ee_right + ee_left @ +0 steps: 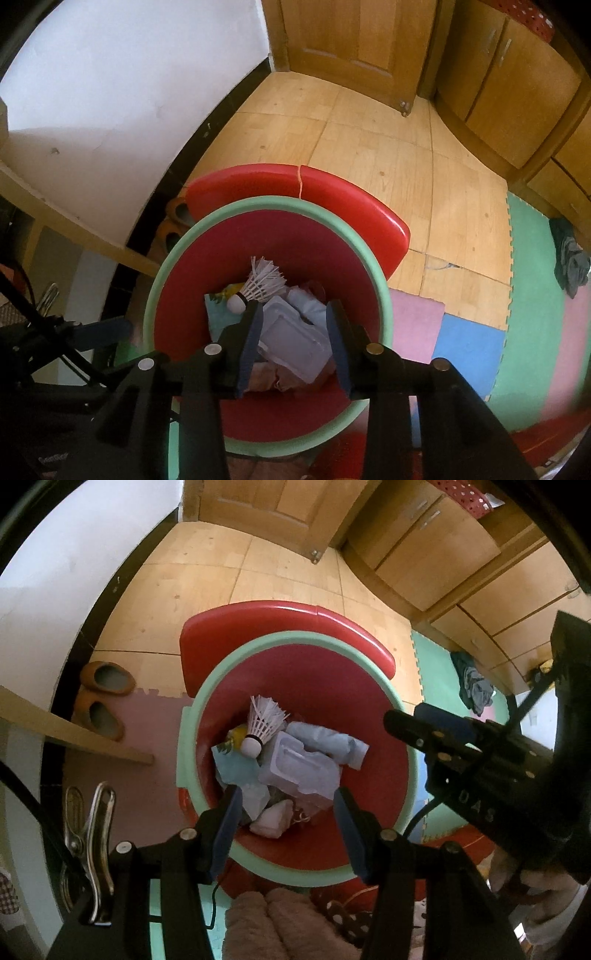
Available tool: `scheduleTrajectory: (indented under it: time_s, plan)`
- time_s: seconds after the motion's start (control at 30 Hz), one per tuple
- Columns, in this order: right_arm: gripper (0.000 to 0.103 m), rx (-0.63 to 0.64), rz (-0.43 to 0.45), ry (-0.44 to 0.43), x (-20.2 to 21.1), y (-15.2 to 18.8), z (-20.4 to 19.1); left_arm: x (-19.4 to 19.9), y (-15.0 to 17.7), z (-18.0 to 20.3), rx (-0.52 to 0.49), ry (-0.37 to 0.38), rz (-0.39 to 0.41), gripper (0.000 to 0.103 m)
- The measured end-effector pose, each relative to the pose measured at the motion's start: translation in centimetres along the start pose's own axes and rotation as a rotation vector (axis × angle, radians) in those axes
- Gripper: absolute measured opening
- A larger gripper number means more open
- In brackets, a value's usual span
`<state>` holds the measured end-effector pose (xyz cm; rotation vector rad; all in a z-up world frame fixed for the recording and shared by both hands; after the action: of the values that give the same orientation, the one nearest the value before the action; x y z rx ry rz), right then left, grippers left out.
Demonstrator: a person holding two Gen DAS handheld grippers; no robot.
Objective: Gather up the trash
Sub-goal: 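Move both open grippers back from the bucket to the quilt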
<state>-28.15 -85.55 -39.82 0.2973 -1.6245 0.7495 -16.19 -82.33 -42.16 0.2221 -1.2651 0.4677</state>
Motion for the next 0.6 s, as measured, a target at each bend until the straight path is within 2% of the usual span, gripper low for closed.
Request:
scheduleTrajectory:
  time_s: [0.27, 0.6]
  plan:
    - [0.037, 0.035, 0.018, -0.012, 3.2, 0.2, -0.7, 2.5, 0.6, 1.3, -0.003, 0.009, 0.018, 0.054]
    - [0.037, 0.081, 0.062, -0.052, 8.1, -0.5, -2.0, 8.9, 1.1, 2.6, 0.055, 0.002, 0.087, 0.054]
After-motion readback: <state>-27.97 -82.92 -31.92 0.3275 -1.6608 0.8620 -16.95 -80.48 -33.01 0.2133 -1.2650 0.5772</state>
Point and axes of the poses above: each gripper's, at about its wrist camera, not at the fingertips, and x roughly against the way its jaws point, z to its right, y to its underside, the point moved 6 cm from there along -x, roughly the way its jaws point, and after that the axes turned 14 degrees about x, right-handed, at the moved point
